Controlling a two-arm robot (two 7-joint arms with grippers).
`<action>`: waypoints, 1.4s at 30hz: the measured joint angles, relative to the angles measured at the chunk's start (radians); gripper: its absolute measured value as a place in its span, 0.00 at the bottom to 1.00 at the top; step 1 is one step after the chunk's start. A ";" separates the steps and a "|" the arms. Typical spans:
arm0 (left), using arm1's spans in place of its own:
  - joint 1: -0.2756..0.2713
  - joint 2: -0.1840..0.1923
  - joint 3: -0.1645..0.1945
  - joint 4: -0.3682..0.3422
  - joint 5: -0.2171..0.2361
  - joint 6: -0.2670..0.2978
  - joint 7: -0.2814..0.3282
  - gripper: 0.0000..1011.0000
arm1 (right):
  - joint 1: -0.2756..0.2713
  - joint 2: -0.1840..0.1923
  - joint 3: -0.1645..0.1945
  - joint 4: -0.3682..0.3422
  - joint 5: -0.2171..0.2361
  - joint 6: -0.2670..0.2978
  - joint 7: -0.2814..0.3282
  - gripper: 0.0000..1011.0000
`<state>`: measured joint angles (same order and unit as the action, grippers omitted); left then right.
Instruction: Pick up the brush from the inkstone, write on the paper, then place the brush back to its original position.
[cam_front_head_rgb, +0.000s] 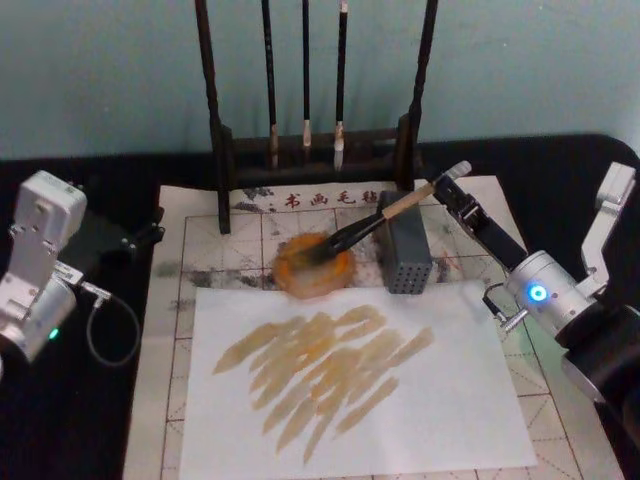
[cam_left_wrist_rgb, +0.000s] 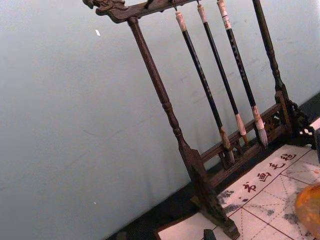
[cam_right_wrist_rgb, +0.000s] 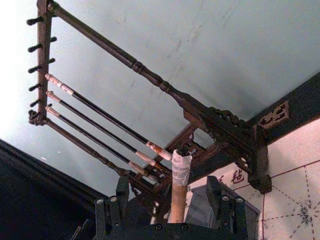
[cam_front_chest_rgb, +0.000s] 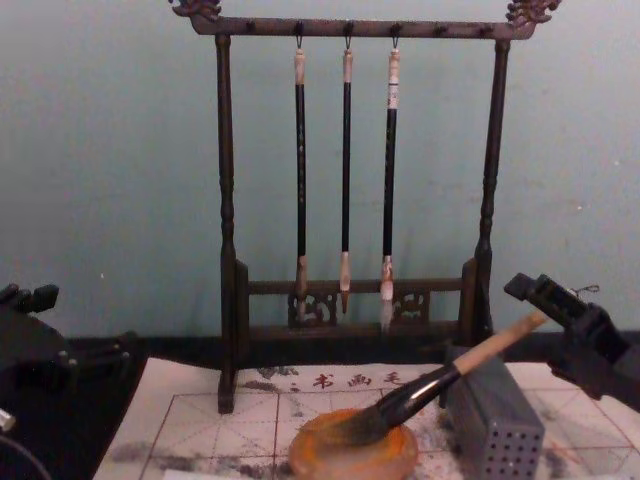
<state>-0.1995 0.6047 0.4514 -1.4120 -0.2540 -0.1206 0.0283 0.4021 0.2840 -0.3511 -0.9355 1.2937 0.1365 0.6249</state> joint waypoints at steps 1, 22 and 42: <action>0.000 0.000 0.000 0.000 0.000 0.000 0.000 0.99 | 0.001 0.000 -0.002 0.001 0.002 0.000 0.002 0.99; 0.000 0.000 0.000 0.000 0.000 0.000 0.000 0.99 | 0.001 0.001 -0.001 0.000 0.002 0.001 0.002 0.99; 0.000 0.000 0.000 0.000 0.000 0.000 0.000 0.99 | 0.000 0.001 0.000 -0.001 0.001 0.001 0.000 0.60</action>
<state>-0.1995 0.6047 0.4514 -1.4120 -0.2539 -0.1205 0.0283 0.4020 0.2845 -0.3512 -0.9361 1.2945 0.1376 0.6254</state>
